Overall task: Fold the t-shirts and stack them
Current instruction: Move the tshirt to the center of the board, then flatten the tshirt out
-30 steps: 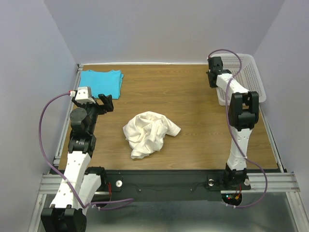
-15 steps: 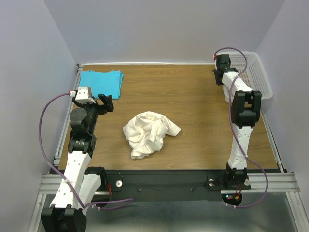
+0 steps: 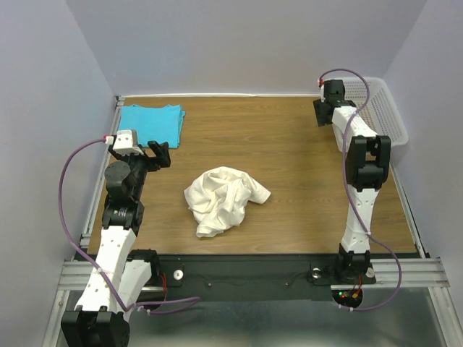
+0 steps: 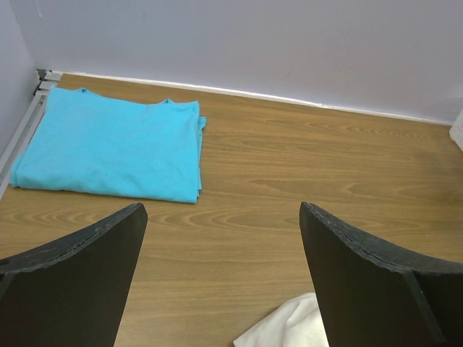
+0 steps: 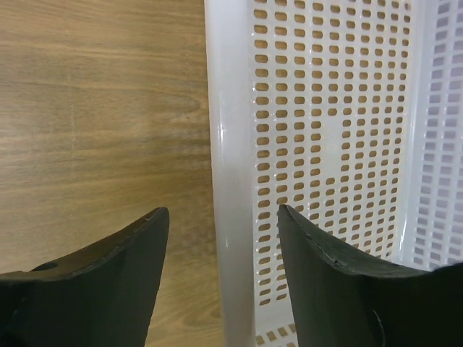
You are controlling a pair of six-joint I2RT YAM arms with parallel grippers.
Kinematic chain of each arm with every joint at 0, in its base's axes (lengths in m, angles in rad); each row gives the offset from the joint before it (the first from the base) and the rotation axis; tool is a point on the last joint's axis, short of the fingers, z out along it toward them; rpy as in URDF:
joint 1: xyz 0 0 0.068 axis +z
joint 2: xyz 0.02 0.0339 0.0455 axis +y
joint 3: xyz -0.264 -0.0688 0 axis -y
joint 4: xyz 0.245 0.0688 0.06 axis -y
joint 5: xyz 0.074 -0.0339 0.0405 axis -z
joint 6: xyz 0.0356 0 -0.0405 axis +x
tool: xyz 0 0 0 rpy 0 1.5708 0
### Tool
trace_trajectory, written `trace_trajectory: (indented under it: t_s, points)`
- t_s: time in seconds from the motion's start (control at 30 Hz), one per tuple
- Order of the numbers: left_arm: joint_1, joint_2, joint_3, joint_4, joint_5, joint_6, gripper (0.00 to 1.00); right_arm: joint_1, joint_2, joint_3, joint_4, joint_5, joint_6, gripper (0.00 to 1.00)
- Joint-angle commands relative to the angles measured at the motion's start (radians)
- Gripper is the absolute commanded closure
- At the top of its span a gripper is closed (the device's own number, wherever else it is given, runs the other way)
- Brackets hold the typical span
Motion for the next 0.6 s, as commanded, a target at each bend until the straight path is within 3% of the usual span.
trace_trajectory:
  t_s: [0.0,0.17,0.3,0.37,0.4,0.5,0.53,0.57]
  points:
    - [-0.006,-0.016,-0.003,0.068,0.038,-0.005,0.01,-0.001,-0.17,0.01,0.049,-0.035,-0.015,0.28]
    - [-0.005,0.005,0.004,0.075,0.087,-0.039,0.01,0.013,-0.348,-0.095,0.044,-0.147,-0.115,0.0]
    - [-0.006,0.024,0.017,0.056,0.137,-0.047,0.01,0.021,-0.524,-0.247,-0.023,-0.409,-0.225,0.0]
    - [-0.006,0.024,0.016,0.047,0.18,-0.063,0.01,0.021,-0.632,-0.359,-0.037,-0.65,-0.276,0.0]
    - [-0.006,0.021,0.017,0.039,0.196,-0.07,0.01,0.021,-0.662,-0.391,-0.045,-0.848,-0.28,0.0]
    - [-0.005,0.011,0.014,0.035,0.274,-0.108,0.01,0.029,-0.744,-0.497,-0.104,-1.186,-0.342,0.0]
    - [-0.006,0.01,0.013,0.033,0.314,-0.12,0.02,0.045,-0.761,-0.538,-0.143,-1.377,-0.383,0.0]
    - [-0.006,0.008,0.013,0.032,0.332,-0.129,0.02,0.062,-0.761,-0.549,-0.169,-1.446,-0.401,0.0]
